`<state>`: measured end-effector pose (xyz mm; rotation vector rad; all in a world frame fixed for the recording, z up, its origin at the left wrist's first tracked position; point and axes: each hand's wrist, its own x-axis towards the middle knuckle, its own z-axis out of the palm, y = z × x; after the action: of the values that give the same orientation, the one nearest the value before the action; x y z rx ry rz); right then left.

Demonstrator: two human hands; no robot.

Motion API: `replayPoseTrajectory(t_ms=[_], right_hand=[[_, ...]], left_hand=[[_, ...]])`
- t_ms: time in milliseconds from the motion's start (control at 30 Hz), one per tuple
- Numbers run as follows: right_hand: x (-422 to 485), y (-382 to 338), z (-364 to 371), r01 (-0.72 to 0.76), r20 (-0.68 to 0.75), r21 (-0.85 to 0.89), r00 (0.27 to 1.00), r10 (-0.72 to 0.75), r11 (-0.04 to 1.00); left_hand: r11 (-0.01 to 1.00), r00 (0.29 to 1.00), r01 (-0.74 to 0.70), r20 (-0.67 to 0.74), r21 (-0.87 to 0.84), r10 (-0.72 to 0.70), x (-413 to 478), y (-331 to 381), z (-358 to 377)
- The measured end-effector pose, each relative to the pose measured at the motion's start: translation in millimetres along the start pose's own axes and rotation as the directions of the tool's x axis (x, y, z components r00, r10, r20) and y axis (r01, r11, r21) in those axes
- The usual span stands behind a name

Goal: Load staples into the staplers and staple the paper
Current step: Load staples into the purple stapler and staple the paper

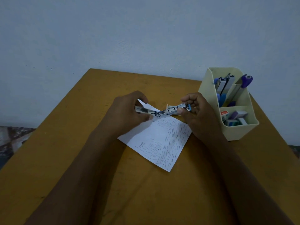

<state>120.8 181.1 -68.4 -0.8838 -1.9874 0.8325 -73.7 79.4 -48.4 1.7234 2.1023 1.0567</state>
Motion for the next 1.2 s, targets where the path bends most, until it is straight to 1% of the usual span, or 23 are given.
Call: replayPoseTrajectory(t_ms=[67, 133, 233, 300, 367, 500, 633, 667, 700, 767, 800, 833, 867, 900, 933, 967, 1033, 1133, 1200], right_hand=[[0, -1, -1, 0.002, -0.005, 0.028, 1.0, -0.002, 1.0], [-1, -3, 1, -0.013, 0.019, 0.062, 1.0, 0.012, 0.998], [-2, -4, 2, -0.039, 0.039, 0.13, 0.999, 0.034, 0.991], [-3, -7, 4, -0.048, 0.062, 0.172, 0.997, 0.038, 0.984], [-4, -9, 8, -0.047, 0.095, 0.217, 0.995, 0.027, 0.975], [-6, -15, 15, -0.055, 0.118, 0.319, 0.993, 0.018, 0.946], [-6, -16, 18, -0.154, 0.127, 0.408, 0.986, 0.111, 0.9], [-6, -14, 19, -0.166, 0.126, 0.381, 0.984, 0.127, 0.91], [-6, -11, 21, -0.154, 0.118, 0.3, 0.985, 0.123, 0.942], [-8, -5, 23, -0.075, 0.109, 0.052, 0.992, 0.069, 0.996], [-10, -2, 25, -0.014, 0.108, -0.097, 0.994, 0.025, 0.995], [-12, 1, 28, 0.043, 0.114, -0.265, 0.993, -0.013, 0.963], [-14, 3, 34, 0.083, 0.129, -0.42, 0.991, -0.032, 0.904], [-15, 2, 37, 0.101, 0.146, -0.54, 0.989, -0.025, 0.836], [-14, 1, 41, 0.098, 0.158, -0.599, 0.987, -0.002, 0.795], [-14, 0, 43, 0.077, 0.17, -0.605, 0.985, 0.034, 0.792], [-13, -1, 45, 0.026, 0.185, -0.558, 0.978, 0.094, 0.829], [-13, -5, 41, -0.072, 0.146, -0.435, 0.978, 0.149, 0.897], [-13, -8, 36, -0.143, 0.146, -0.363, 0.967, 0.207, 0.921]], left_hand=[[0.998, 0.999, -0.003, -0.035, -0.067, 0.001, -1, 4, 1], [0.994, 0.998, -0.034, -0.052, -0.107, 0.028, -2, 6, 4], [0.989, 0.997, -0.077, -0.041, -0.126, 0.072, -1, 9, 11], [0.978, 0.995, -0.099, -0.039, -0.183, 0.093, -2, 10, 17], [0.977, 0.993, -0.113, -0.01, -0.182, 0.114, -3, 12, 24], [0.982, 0.993, -0.089, 0.057, -0.164, 0.1, -4, 10, 33], [0.978, 0.994, -0.058, 0.079, -0.198, 0.075, -2, 8, 27], [0.98, 0.995, -0.038, 0.079, -0.194, 0.054, -1, 7, 25], [0.979, 0.996, -0.018, 0.081, -0.203, 0.035, -1, 5, 23], [0.964, 0.996, 0.019, 0.094, -0.266, 0.006, 1, 2, 19], [0.957, 0.995, 0.035, 0.101, -0.286, -0.007, 2, 1, 17], [0.958, 0.994, 0.052, 0.105, -0.283, -0.023, 3, 0, 15], [0.963, 0.993, 0.067, 0.107, -0.262, -0.04, 3, -2, 11], [0.965, 0.993, 0.078, 0.107, -0.249, -0.053, 3, -2, 10], [0.968, 0.993, 0.087, 0.103, -0.236, -0.064, 3, -3, 8], [0.97, 0.993, 0.088, 0.095, -0.227, -0.068, 3, -3, 6], [0.973, 0.994, 0.085, 0.083, -0.213, -0.069, 3, -3, 5], [0.976, 0.994, 0.091, 0.074, -0.199, -0.077, 2, -4, 3], [0.977, 0.995, 0.089, 0.064, -0.196, -0.078, 1, -4, 1]])
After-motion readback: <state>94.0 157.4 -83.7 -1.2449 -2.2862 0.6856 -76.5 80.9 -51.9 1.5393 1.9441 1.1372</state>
